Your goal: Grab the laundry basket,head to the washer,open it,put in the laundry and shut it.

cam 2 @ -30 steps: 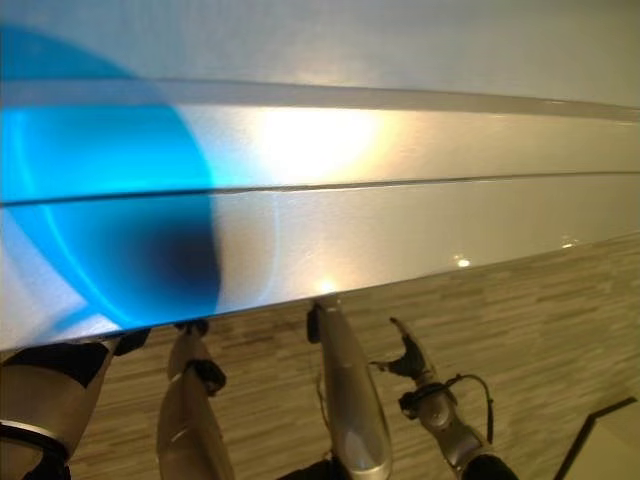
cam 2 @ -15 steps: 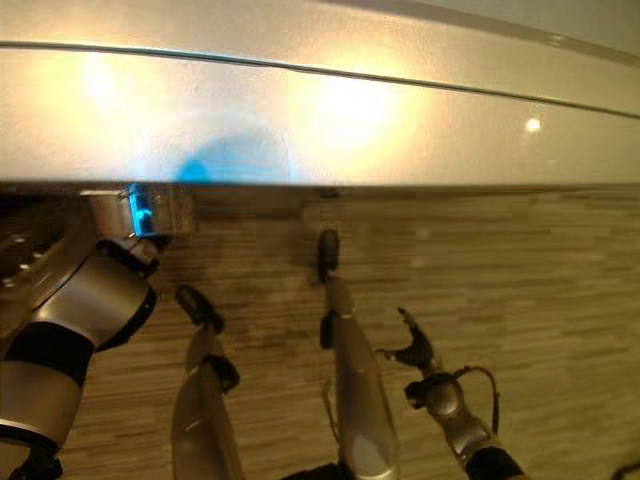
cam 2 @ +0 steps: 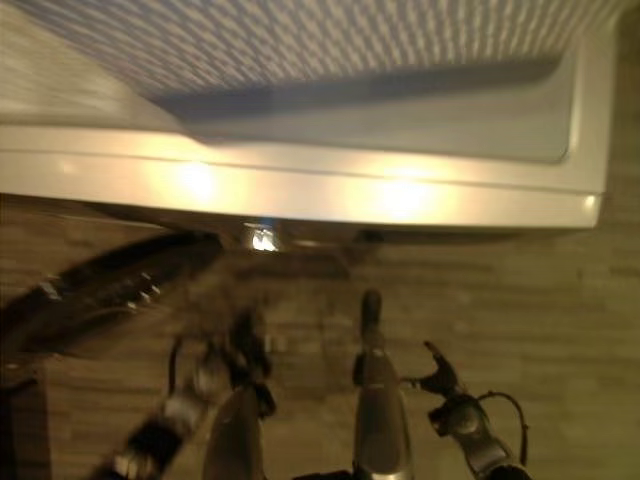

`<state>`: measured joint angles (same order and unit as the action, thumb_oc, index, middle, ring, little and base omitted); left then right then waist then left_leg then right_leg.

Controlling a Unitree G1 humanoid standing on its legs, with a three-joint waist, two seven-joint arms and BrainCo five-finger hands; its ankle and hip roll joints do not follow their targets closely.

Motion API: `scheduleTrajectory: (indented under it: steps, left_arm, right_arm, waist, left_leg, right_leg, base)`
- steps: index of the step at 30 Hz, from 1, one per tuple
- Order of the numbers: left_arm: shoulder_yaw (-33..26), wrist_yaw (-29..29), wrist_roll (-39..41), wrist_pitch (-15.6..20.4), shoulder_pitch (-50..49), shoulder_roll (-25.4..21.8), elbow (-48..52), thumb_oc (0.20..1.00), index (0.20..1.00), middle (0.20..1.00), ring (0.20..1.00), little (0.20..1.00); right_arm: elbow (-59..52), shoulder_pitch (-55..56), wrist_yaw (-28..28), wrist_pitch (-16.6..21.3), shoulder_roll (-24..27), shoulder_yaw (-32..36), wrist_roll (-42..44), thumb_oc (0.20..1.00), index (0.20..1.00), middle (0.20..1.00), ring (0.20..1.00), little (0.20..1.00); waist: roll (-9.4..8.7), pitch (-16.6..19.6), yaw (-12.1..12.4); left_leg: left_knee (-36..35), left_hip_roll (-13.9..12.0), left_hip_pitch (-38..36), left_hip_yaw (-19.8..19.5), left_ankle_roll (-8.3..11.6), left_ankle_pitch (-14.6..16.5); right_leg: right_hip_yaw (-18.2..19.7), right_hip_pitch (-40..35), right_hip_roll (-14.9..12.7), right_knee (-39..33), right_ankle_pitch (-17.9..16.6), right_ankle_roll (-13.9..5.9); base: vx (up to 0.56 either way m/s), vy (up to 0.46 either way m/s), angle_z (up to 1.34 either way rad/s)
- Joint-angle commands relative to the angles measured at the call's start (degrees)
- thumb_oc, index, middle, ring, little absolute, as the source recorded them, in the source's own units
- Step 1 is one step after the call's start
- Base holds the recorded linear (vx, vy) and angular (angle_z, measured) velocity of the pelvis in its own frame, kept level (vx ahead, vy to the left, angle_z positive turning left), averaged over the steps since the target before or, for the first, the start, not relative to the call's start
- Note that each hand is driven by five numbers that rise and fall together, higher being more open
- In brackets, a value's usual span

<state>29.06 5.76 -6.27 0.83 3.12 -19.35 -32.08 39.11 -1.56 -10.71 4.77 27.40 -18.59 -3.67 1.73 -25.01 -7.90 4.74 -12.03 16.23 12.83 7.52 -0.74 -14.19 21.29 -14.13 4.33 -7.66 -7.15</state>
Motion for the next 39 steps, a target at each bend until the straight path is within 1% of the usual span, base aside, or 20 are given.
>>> scheduleTrajectory:
  steps: [1, 5, 6, 9, 10, 12, 13, 14, 15, 16, 17, 18, 19, 20, 22, 25, 27, 31, 36, 39]
  left_arm:
    - [-1.4, -2.4, 3.6, 4.6, 4.3, 0.3, -2.3, 1.000, 1.000, 1.000, 1.000, 1.000]
    - [-2.2, -2.3, 3.7, 5.0, 2.1, -0.3, -1.9, 1.000, 1.000, 1.000, 1.000, 1.000]
    - [-3.4, -2.5, 3.6, 5.2, 0.5, -0.7, -1.6, 1.000, 1.000, 1.000, 1.000, 1.000]
    - [-6.4, -2.6, 3.1, 5.1, -2.9, -1.7, 0.9, 1.000, 1.000, 1.000, 1.000, 1.000]
    - [-8.2, -2.8, 1.8, 5.1, -4.4, -1.8, 1.9, 1.000, 1.000, 1.000, 1.000, 1.000]
    - [-9.3, -2.6, 1.0, 5.2, -4.8, -2.2, 2.5, 1.000, 1.000, 1.000, 1.000, 1.000]
    - [-11.3, -2.6, 0.7, 4.9, -5.9, -2.2, 3.4, 1.000, 1.000, 1.000, 1.000, 1.000]
    - [-11.3, -2.6, 0.7, 4.8, -5.9, -2.2, 3.4, 1.000, 1.000, 1.000, 1.000, 1.000]
    - [-12.2, -2.5, 1.0, 4.8, -6.3, -2.0, 3.3, 1.000, 1.000, 1.000, 1.000, 1.000]
    - [-13.3, -2.1, 1.3, 4.7, -6.6, -2.0, 3.6, 1.000, 1.000, 1.000, 1.000, 1.000]
    - [-15.2, -2.0, 2.0, 4.4, -7.7, -2.3, 5.4, 1.000, 1.000, 1.000, 1.000, 1.000]
    - [-15.2, -2.0, 2.1, 4.4, -7.7, -2.4, 5.4, 1.000, 1.000, 1.000, 1.000, 1.000]
    - [-16.5, -1.6, 2.8, 4.3, -8.0, -2.7, 6.3, 1.000, 1.000, 1.000, 1.000, 1.000]
    - [-16.6, -1.6, 2.8, 4.2, -8.2, -2.8, 6.5, 1.000, 1.000, 1.000, 1.000, 1.000]
    - [-21.5, -0.6, 5.8, 4.5, -10.6, -3.7, 9.6, 1.000, 1.000, 1.000, 1.000, 1.000]
    - [-22.9, -0.8, 7.1, 4.7, -11.9, -4.1, 11.5, 1.000, 1.000, 1.000, 1.000, 1.000]
    - [-27.0, -0.4, 10.1, 6.6, -13.3, -5.1, 16.0, 1.000, 1.000, 1.000, 1.000, 1.000]
    - [-30.7, 2.1, 9.9, 7.7, -9.7, -8.1, 15.5, 1.000, 1.000, 1.000, 1.000, 1.000]
    - [-34.0, 4.8, 6.5, 5.9, 0.1, -14.6, 8.8, 1.000, 1.000, 1.000, 1.000, 1.000]
    - [-33.8, 5.2, 6.6, 5.5, 2.0, -15.4, 6.6, 1.000, 1.000, 1.000, 1.000, 1.000]
  right_arm:
    - [3.7, 2.4, 1.6, -0.7, -0.2, -0.6, -1.8, 1.000, 1.000, 1.000, 1.000, 1.000]
    - [7.1, 2.0, 1.9, -0.8, -1.2, -0.1, -1.9, 1.000, 1.000, 1.000, 1.000, 1.000]
    - [9.3, 2.0, 2.3, -1.2, -2.0, 0.9, -1.9, 1.000, 1.000, 1.000, 1.000, 1.000]
    - [11.9, 3.2, 2.8, -1.7, -4.0, 2.7, -2.9, 1.000, 1.000, 1.000, 1.000, 1.000]
    - [13.7, 4.2, 3.4, -2.1, -4.8, 3.6, -4.3, 1.000, 1.000, 1.000, 1.000, 1.000]
    - [15.0, 4.6, 3.6, -2.2, -5.2, 4.2, -4.7, 1.000, 1.000, 1.000, 1.000, 1.000]
    - [17.4, 5.1, 3.9, -2.7, -6.4, 5.5, -4.4, 1.000, 1.000, 1.000, 1.000, 1.000]
    - [17.4, 5.1, 3.8, -2.6, -6.4, 5.4, -4.4, 1.000, 1.000, 1.000, 1.000, 1.000]
    - [18.9, 5.1, 4.2, -2.8, -6.7, 5.6, -4.2, 1.000, 1.000, 1.000, 1.000, 1.000]
    - [20.2, 5.0, 4.5, -3.0, -6.9, 5.5, -4.3, 1.000, 1.000, 1.000, 1.000, 1.000]
    - [21.8, 4.6, 4.6, -2.8, -7.2, 4.6, -4.5, 1.000, 1.000, 1.000, 1.000, 1.000]
    - [21.8, 4.6, 4.6, -2.8, -7.2, 4.6, -4.5, 1.000, 1.000, 1.000, 1.000, 1.000]
    - [22.3, 4.3, 4.8, -2.7, -7.3, 4.1, -4.6, 1.000, 1.000, 1.000, 1.000, 1.000]
    - [22.4, 4.2, 4.7, -2.6, -7.3, 4.0, -4.6, 1.000, 1.000, 1.000, 1.000, 1.000]
    - [25.8, 3.7, 5.6, -2.0, -8.8, 2.2, -5.4, 1.000, 1.000, 1.000, 1.000, 1.000]
    - [26.7, 3.9, 5.7, -1.9, -9.4, 1.6, -5.7, 1.000, 1.000, 1.000, 1.000, 1.000]
    - [28.1, 4.6, 6.3, -1.6, -9.8, -1.0, -7.7, 1.000, 1.000, 1.000, 1.000, 1.000]
    - [28.2, 5.1, 7.8, -0.9, -10.1, -5.0, -10.6, 1.000, 1.000, 1.000, 1.000, 1.000]
    - [25.8, 5.8, 9.3, -0.8, -9.6, -7.2, -11.9, 1.000, 1.000, 1.000, 1.000, 1.000]
    - [25.3, 6.1, 9.5, -0.9, -9.5, -7.6, -12.1, 1.000, 1.000, 1.000, 1.000, 1.000]
  waist:
    - [-1.10, 3.4, -0.2]
    - [-0.68, 4.9, 0.4]
    - [-0.02, 6.8, 1.3]
    - [-0.65, 9.0, 1.9]
    - [-0.44, 11.1, 2.6]
    - [-0.51, 12.2, 2.8]
    - [-0.08, 13.4, 3.0]
    - [-0.15, 13.4, 2.9]
    - [1.23, 13.7, 3.1]
    - [2.01, 14.0, 3.4]
    - [2.56, 15.1, 3.8]
    - [2.53, 15.1, 3.8]
    - [2.79, 15.7, 4.1]
    - [2.68, 15.7, 4.2]
    - [1.62, 19.2, 7.3]
    - [0.99, 20.3, 8.1]
    - [-0.52, 22.9, 10.7]
    - [-1.66, 23.5, 12.0]
    - [-2.56, 25.2, 10.5]
    - [-2.79, 25.1, 10.3]
  left_leg:
    - [17.3, -1.6, 0.6, -3.1, -3.20, 14.2]
    - [18.3, -0.2, -2.6, -3.9, -4.34, 16.1]
    - [19.4, 1.5, -4.6, -4.6, -5.52, 17.8]
    - [20.2, 7.1, -6.9, -5.7, -8.58, 19.0]
    - [18.6, 10.6, -8.7, -6.0, -10.31, 19.7]
    - [17.1, 12.2, -9.7, -6.1, -10.91, 19.4]
    - [14.1, 13.9, -12.1, -5.8, -11.98, 18.7]
    - [13.8, 14.0, -12.3, -5.8, -12.00, 18.6]
    - [12.2, 13.7, -14.2, -6.0, -12.34, 18.9]
    - [10.3, 14.0, -15.3, -5.3, -13.22, 17.7]
    - [6.2, 14.1, -17.2, -4.4, -14.02, 15.4]
    - [6.2, 14.2, -17.2, -4.4, -14.01, 15.4]
    - [4.5, 14.1, -17.5, -4.1, -14.37, 13.8]
    - [4.1, 14.1, -17.8, -3.9, -14.24, 13.7]
    - [-1.3, 13.8, -18.5, -1.5, -12.90, 8.7]
    - [-2.6, 13.8, -18.7, -0.6, -12.29, 7.5]
    - [-5.4, 13.5, -18.2, 1.4, -10.67, 5.1]
    - [-6.9, 12.3, -18.8, 2.2, -8.78, 3.9]
    - [-8.0, 10.1, -18.5, 3.8, -6.69, 1.8]
    - [-8.1, 9.8, -18.4, 3.9, -6.37, 1.3]
  right_leg:
    - [0.0, -2.0, -3.9, -1.8, -1.5, -3.67]
    - [-0.3, -5.8, -5.5, -1.2, -1.1, -4.05]
    - [-0.6, -8.1, -7.2, -0.3, -0.9, -4.40]
    - [-1.3, -11.7, -11.6, 0.8, -3.1, -5.10]
    - [-2.0, -13.1, -13.7, 1.3, -5.2, -5.56]
    - [-2.9, -13.8, -14.7, 1.6, -6.5, -5.70]
    - [-4.7, -14.2, -16.0, 3.3, -9.3, -5.84]
    - [-4.8, -14.3, -16.1, 3.2, -9.3, -5.86]
    - [-5.3, -14.7, -15.2, 5.2, -8.9, -6.47]
    - [-7.0, -14.7, -14.3, 7.7, -7.1, -5.89]
    - [-8.0, -14.4, -11.1, 12.8, -2.4, -4.41]
    - [-8.0, -14.4, -11.2, 12.9, -2.4, -4.41]
    - [-8.2, -14.3, -8.0, 15.6, 0.2, -3.81]
    - [-8.0, -14.1, -8.0, 16.0, 0.6, -3.69]
    - [-11.5, -19.2, -0.3, 16.3, 8.4, -2.51]
    - [-12.3, -21.2, 0.5, 15.1, 9.2, -2.33]
    - [-11.9, -26.8, 3.0, 6.3, 12.9, -1.02]
    - [-10.4, -28.7, 4.6, 0.2, 12.7, -0.30]
    - [-11.8, -32.2, 6.3, -6.3, 12.1, 0.00]
    - [-11.9, -32.5, 6.8, -6.8, 12.1, 0.20]
  base:
    - [-0.04, 0.160, 0.33]
    - [-0.04, 0.180, 0.24]
    - [-0.14, 0.269, 0.16]
    - [-0.17, 0.412, 0.39]
    - [-0.08, 0.351, 0.52]
    - [-0.10, 0.333, 0.23]
    - [-0.10, 0.306, 0.29]
    - [-0.05, 0.299, 0.24]
    - [-0.05, 0.257, 0.14]
    - [-0.14, 0.400, -0.04]
    - [-0.15, 0.290, -0.27]
    - [-0.14, 0.217, -0.49]
    - [-0.05, 0.062, -0.43]
    - [-0.10, 0.100, -0.28]
    - [-0.10, -0.014, -0.35]
    - [-0.04, -0.053, -0.52]
    - [-0.08, -0.138, -0.44]
    - [-0.03, -0.165, -0.36]
    - [0.01, -0.146, 0.07]
    - [0.00, -0.095, 0.09]
